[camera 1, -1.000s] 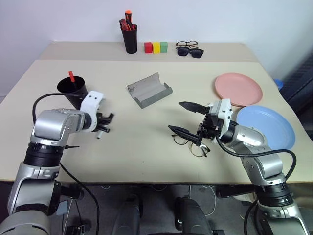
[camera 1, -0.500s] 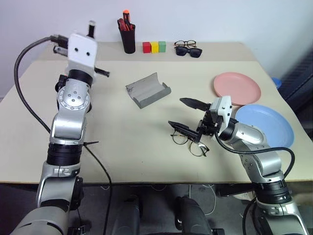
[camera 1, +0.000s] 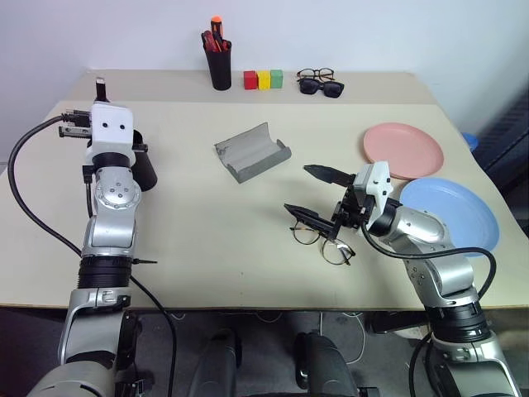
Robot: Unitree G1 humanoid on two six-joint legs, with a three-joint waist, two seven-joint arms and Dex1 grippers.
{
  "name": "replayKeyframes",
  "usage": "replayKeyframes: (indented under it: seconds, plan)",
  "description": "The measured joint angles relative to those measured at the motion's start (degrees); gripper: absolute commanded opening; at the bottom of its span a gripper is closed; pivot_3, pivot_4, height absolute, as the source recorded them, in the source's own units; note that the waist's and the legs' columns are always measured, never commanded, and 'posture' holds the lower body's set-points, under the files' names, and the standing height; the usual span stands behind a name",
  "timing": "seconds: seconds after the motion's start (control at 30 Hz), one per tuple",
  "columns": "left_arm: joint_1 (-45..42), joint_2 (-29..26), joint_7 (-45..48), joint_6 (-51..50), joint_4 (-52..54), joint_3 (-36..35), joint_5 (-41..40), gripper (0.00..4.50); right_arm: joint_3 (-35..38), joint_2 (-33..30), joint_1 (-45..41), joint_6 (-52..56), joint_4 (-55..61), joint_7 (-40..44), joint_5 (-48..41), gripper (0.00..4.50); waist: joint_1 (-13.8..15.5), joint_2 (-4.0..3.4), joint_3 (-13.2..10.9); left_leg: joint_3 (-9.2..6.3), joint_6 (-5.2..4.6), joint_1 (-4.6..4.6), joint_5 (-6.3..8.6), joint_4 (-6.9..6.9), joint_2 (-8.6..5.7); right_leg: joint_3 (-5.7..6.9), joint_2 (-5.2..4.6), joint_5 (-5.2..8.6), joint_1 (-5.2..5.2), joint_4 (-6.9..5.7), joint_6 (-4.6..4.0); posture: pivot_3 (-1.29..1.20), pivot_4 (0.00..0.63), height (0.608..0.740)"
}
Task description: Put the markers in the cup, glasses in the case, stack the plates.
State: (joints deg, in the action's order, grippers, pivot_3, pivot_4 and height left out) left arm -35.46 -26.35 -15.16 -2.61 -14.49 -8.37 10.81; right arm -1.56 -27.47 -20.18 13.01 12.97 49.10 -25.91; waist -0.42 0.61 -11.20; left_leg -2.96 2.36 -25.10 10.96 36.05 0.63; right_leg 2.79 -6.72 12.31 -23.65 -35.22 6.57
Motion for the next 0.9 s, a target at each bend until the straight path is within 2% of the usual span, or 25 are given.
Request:
replayKeyframes:
  seconds: [0.23, 0.33, 0.47, 0.7, 0.87, 0.9]
  plan:
    - [0.54, 1.45, -0.33, 2.53, -2.79, 0.22, 0.41, 0.03, 0.0, 0.01, 0.28, -1.06, -0.48, 0.27, 0.48, 4.5, -0.02, 0.0, 0.0, 0.0, 0.0, 0.0, 0.0, 0.0, 0.0, 0.0, 0.0, 0.0, 0.01, 0.0, 0.0, 0.0, 0.15, 0.74]
    - [0.61, 2.17, -0.3, 3.61, -3.65, 0.63, 0.53, 1.17, 0.0, 0.0, 0.41, -1.03, -0.34, 0.03, 0.62, 4.5, -0.04, 0.0, 0.0, 0.0, 0.0, 0.0, 0.0, 0.0, 0.0, 0.0, 0.0, 0.0, 0.01, 0.0, 0.0, 0.0, 0.15, 0.74]
    - [1.49, 3.08, 0.79, 4.33, -3.64, 0.68, -0.03, 3.08, 0.09, -0.17, 1.12, -0.94, 0.0, -0.5, 0.8, 4.5, -0.05, 0.0, 0.0, 0.0, 0.0, 0.01, 0.0, 0.0, 0.0, 0.0, 0.0, 0.0, 0.01, -0.01, 0.0, 0.0, 0.15, 0.74]
    - [2.02, 5.82, 9.31, 1.65, 5.45, 0.7, -6.54, 3.08, 0.45, -0.55, 3.98, -0.93, 1.43, -1.57, 0.83, 4.5, 0.1, 0.01, 0.0, 0.0, 0.01, 0.0, 0.0, 0.01, 0.0, 0.0, -0.01, 0.0, 0.03, 0.02, -0.01, 0.0, 0.15, 0.74]
    - [-3.64, 5.65, 21.07, -11.46, 10.76, 3.47, -12.81, 3.08, 2.67, -1.31, 7.56, -0.78, 4.06, -2.91, 0.81, 4.5, 0.73, 0.01, 0.0, 0.02, 0.01, 0.01, 0.0, 0.06, 0.0, 0.0, 0.0, 0.01, 0.06, 0.03, -0.01, 0.0, 0.15, 0.74]
    - [-7.36, 4.88, 26.69, -17.76, 9.42, 6.13, -14.43, 3.08, 3.69, -1.71, 9.27, -0.64, 5.38, -3.64, 0.81, 4.5, 1.25, 0.02, 0.01, -0.01, 0.0, 0.0, 0.0, 0.08, 0.0, 0.04, 0.0, 0.02, 0.08, 0.01, -0.02, 0.0, 0.15, 0.74]
